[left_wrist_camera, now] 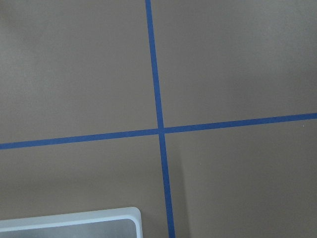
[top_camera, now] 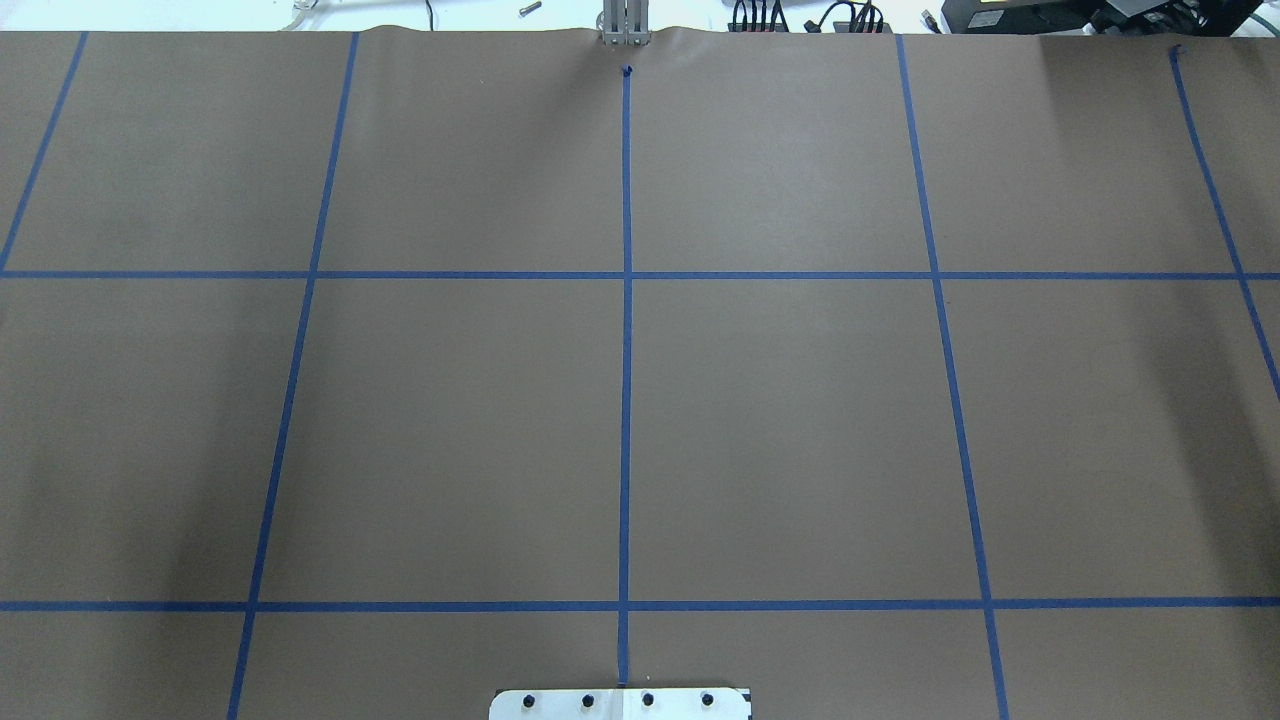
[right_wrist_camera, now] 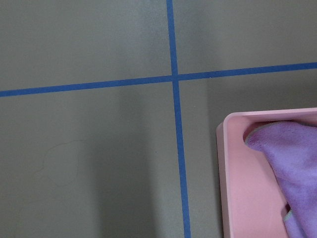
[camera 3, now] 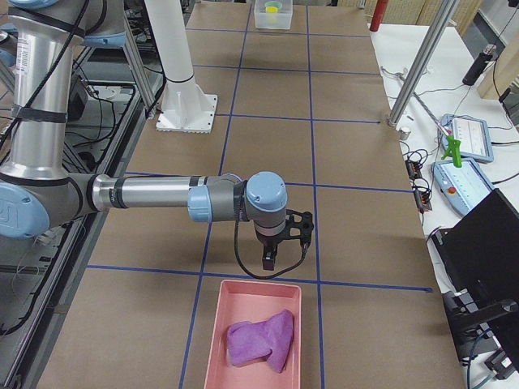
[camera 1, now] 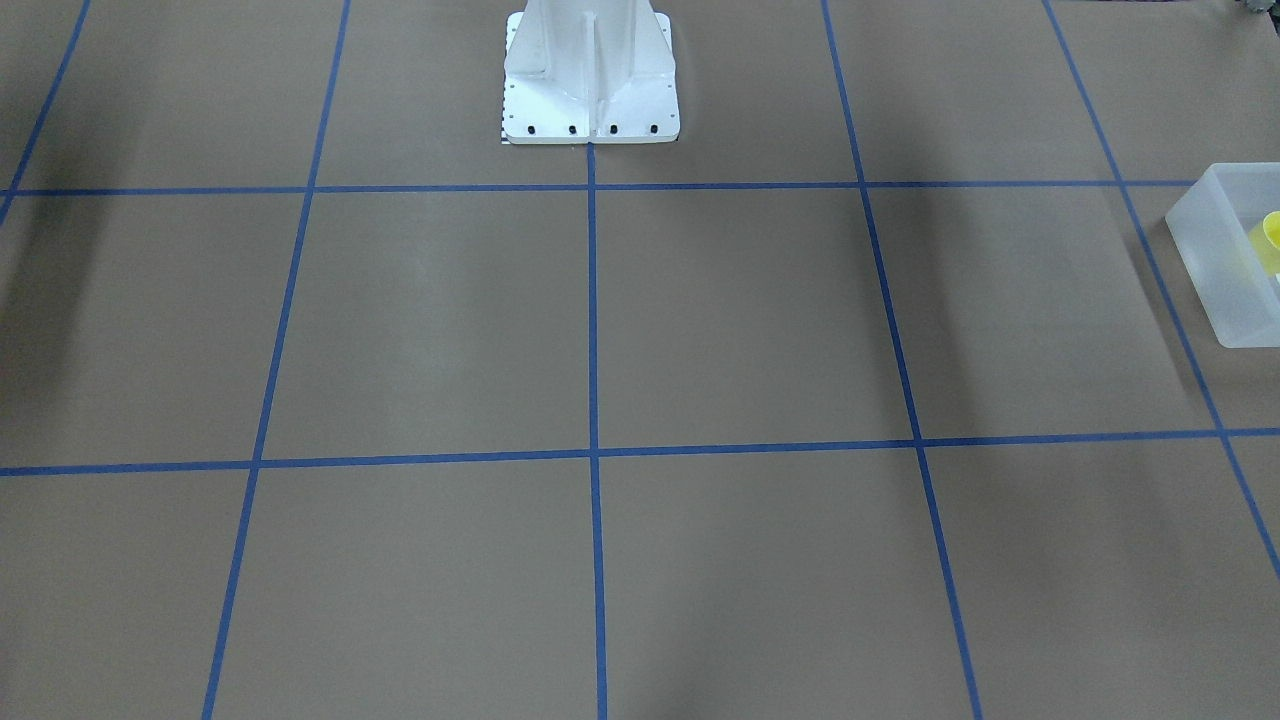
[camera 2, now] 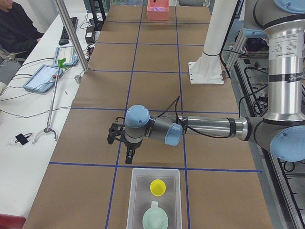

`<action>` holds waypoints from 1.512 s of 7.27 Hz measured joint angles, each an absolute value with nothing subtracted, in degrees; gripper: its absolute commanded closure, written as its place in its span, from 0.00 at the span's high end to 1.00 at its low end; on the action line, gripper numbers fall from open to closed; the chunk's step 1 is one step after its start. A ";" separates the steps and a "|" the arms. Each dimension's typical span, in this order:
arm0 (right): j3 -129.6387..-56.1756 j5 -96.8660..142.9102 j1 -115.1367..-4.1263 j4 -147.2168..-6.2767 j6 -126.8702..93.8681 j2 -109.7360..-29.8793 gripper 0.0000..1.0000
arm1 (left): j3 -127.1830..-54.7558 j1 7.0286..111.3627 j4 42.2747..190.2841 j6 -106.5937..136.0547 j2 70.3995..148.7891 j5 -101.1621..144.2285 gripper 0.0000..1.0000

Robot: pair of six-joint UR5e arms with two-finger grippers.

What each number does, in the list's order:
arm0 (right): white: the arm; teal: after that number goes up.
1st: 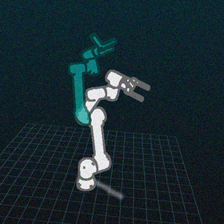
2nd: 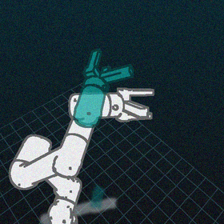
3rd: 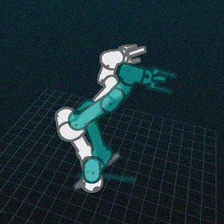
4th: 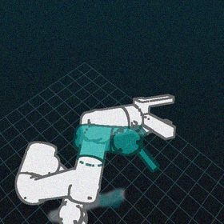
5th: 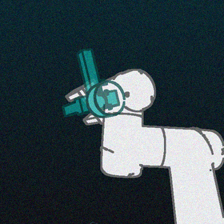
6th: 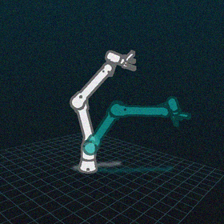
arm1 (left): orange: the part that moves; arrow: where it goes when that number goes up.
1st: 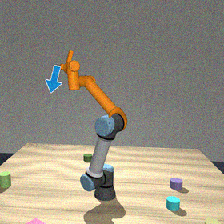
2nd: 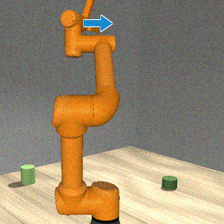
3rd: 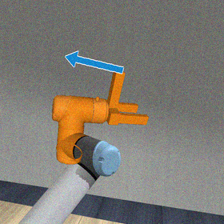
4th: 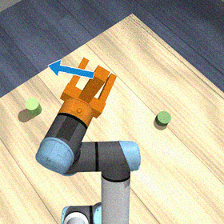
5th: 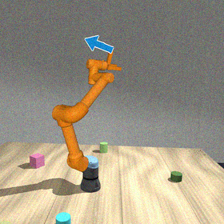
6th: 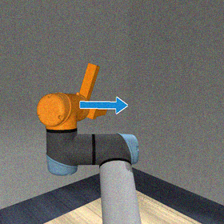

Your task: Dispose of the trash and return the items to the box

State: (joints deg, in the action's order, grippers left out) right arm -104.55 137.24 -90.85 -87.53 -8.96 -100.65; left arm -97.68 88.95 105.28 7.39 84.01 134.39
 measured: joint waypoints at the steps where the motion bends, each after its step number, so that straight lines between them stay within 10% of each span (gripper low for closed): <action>1: -104.54 137.63 -90.83 -87.53 -8.96 -100.71 1.00 | -97.60 88.95 105.34 7.51 83.97 134.38 0.99; 11: -104.24 137.79 -90.62 -87.45 -8.88 -100.76 1.00 | -96.57 88.93 105.38 7.56 84.46 134.39 0.99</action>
